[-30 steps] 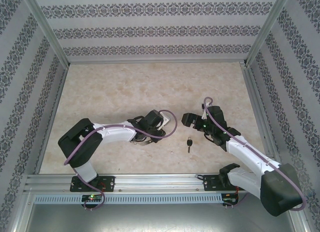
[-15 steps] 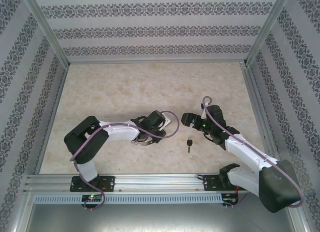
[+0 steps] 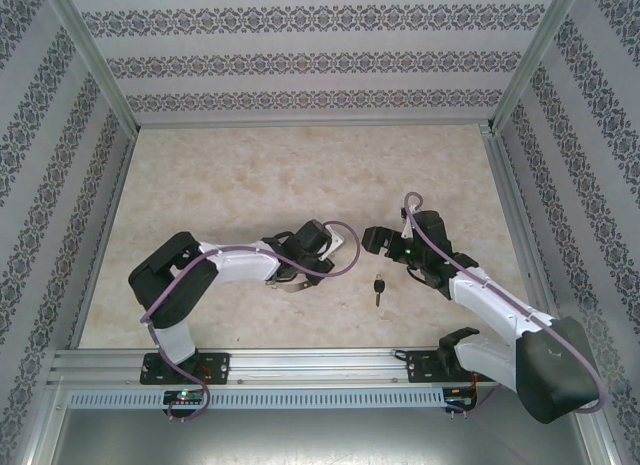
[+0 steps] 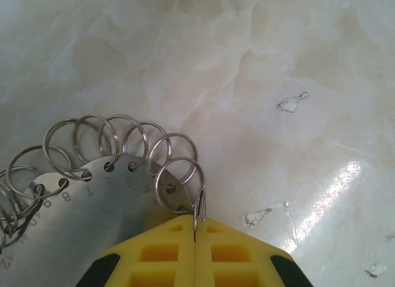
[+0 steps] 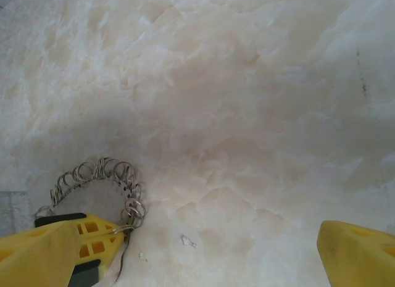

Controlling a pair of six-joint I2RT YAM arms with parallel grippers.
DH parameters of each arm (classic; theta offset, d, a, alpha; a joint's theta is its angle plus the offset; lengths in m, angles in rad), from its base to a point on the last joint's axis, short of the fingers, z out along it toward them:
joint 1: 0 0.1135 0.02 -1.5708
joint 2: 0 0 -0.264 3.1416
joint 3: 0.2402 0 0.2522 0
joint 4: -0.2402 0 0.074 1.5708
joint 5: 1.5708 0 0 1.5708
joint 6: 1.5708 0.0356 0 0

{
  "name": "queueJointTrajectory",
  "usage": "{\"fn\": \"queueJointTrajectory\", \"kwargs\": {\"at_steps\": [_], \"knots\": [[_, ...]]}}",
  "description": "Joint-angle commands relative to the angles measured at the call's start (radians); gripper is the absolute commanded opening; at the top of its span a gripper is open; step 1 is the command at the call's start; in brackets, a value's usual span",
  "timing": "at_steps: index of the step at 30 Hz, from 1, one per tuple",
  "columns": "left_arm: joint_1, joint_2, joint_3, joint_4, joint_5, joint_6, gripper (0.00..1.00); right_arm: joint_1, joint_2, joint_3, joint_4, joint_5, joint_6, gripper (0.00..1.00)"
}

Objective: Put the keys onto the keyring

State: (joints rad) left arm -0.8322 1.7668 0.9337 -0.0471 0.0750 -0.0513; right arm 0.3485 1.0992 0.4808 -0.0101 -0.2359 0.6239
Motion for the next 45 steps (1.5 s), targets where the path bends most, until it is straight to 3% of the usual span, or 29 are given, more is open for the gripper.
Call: {"fn": "queueJointTrajectory", "kwargs": {"at_steps": [1, 8, 17, 22, 28, 45], "knots": [[-0.003, -0.074, 0.004, -0.005, 0.026, 0.044, 0.0, -0.008, 0.015, 0.012, 0.028, -0.048, -0.021, 0.98], [0.04, -0.151, 0.012, -0.074, 0.126, 0.088, 0.0, -0.004, 0.042, 0.045, 0.032, -0.13, -0.063, 0.96], [0.131, -0.264, 0.026, -0.13, 0.266, 0.103, 0.0, -0.005, 0.1, 0.085, 0.109, -0.358, -0.172, 0.56], [0.18, -0.318, 0.065, -0.181, 0.373, 0.128, 0.0, 0.0, 0.128, 0.124, 0.186, -0.532, -0.191, 0.44], [0.229, -0.32, 0.14, -0.231, 0.455, 0.152, 0.0, 0.029, 0.186, 0.214, 0.229, -0.654, -0.196, 0.3], [0.309, -0.232, 0.287, -0.272, 0.603, 0.182, 0.0, 0.041, 0.375, 0.401, 0.297, -0.76, -0.155, 0.32]]}}
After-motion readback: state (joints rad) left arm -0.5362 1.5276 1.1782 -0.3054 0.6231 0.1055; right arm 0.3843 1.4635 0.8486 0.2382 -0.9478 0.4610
